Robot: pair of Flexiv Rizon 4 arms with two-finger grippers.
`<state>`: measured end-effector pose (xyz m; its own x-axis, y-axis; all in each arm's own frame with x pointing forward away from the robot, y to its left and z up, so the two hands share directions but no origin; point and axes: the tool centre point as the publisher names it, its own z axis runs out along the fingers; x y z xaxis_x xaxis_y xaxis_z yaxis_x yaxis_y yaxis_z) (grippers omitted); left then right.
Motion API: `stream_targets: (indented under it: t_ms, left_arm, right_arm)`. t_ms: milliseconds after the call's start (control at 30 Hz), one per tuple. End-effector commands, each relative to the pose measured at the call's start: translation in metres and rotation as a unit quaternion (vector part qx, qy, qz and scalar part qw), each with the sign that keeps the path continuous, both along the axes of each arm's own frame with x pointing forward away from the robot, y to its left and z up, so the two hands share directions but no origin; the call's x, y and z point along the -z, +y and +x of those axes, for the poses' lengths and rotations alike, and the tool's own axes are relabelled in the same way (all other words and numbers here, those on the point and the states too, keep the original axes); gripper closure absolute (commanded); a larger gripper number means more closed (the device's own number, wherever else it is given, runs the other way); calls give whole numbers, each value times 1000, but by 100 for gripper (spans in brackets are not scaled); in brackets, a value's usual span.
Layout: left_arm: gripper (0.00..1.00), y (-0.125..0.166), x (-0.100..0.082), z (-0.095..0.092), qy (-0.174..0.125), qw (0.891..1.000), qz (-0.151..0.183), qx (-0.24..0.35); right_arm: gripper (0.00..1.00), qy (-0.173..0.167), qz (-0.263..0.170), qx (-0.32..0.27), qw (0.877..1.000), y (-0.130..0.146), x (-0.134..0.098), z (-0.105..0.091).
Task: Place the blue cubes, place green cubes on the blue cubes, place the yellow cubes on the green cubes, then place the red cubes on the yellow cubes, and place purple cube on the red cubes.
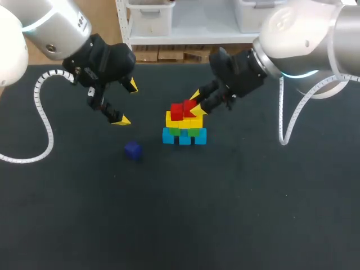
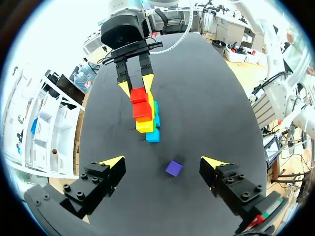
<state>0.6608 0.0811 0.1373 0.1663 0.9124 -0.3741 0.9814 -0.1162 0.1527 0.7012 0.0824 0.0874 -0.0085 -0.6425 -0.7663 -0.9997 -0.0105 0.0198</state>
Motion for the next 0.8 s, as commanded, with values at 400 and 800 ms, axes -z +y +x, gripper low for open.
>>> stream_targets:
  t_ms: [400, 800]
  left_arm:
    - [0, 2, 1, 0, -1, 1000, -2, 2]
    - [0, 2, 1, 0, -1, 1000, -2, 2]
  right_arm:
    - [100, 3, 3, 0, 1000, -1, 2, -3]
    - [84, 5, 2, -1, 1000, -1, 2, -3]
